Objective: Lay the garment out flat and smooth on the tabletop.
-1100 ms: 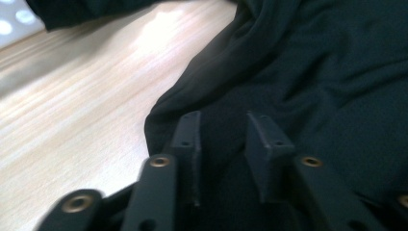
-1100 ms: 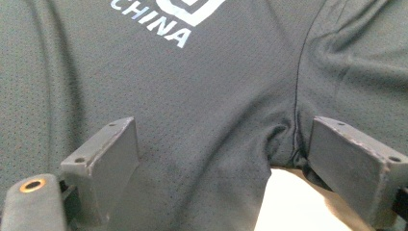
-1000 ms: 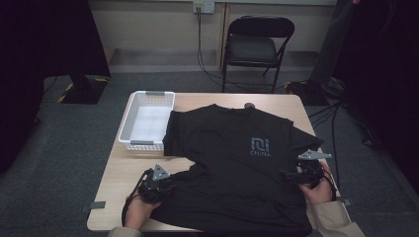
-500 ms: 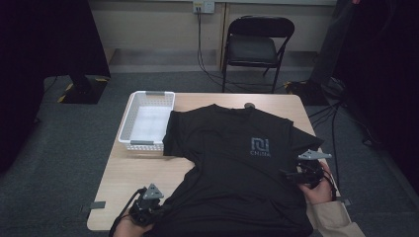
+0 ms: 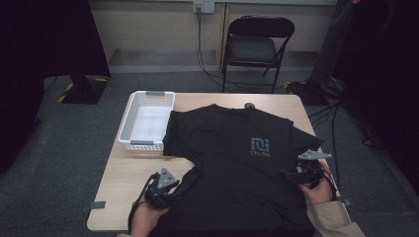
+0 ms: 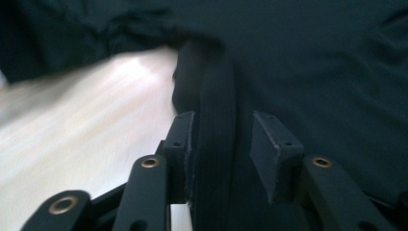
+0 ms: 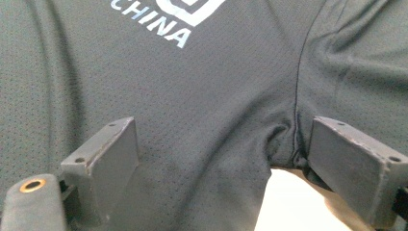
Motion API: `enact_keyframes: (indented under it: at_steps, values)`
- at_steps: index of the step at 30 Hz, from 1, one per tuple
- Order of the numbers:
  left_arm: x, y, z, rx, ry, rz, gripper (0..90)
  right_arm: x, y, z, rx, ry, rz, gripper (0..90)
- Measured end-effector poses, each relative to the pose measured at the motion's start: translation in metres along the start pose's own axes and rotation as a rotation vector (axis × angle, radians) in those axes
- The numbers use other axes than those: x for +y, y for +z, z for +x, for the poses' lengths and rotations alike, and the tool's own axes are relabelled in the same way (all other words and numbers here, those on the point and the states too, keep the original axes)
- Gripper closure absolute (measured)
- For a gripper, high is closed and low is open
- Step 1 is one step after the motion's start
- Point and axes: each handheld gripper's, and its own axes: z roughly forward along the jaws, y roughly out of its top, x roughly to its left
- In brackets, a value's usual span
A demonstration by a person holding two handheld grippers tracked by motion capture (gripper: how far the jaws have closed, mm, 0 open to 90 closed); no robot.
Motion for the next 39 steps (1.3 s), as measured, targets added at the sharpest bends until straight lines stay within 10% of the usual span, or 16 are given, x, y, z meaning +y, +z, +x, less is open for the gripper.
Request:
enact_keyframes:
  at_steps: [5,9,19,26,32,39]
  values:
    - [0.018,0.037,-0.006,0.0,0.027,0.027,66.3,0.0,0.0,0.0,0.001,0.0,0.0,9.7]
    - [0.025,0.051,-0.003,0.012,-0.003,0.091,87.2,0.0,0.0,0.0,0.001,0.0,0.001,9.7]
    - [0.007,0.006,0.057,0.046,-0.207,0.026,88.7,0.0,0.0,0.0,0.001,-0.001,0.0,9.7]
    - [-0.018,0.0,0.075,0.073,-0.271,0.058,79.4,0.0,0.0,0.0,0.001,0.0,0.0,9.7]
    - [-0.02,-0.015,0.046,0.071,-0.175,0.051,47.4,0.0,0.0,0.0,0.001,0.0,0.0,9.7]
    - [-0.035,-0.02,0.016,0.093,-0.063,0.146,52.9,0.0,0.0,0.0,0.001,0.0,0.0,9.7]
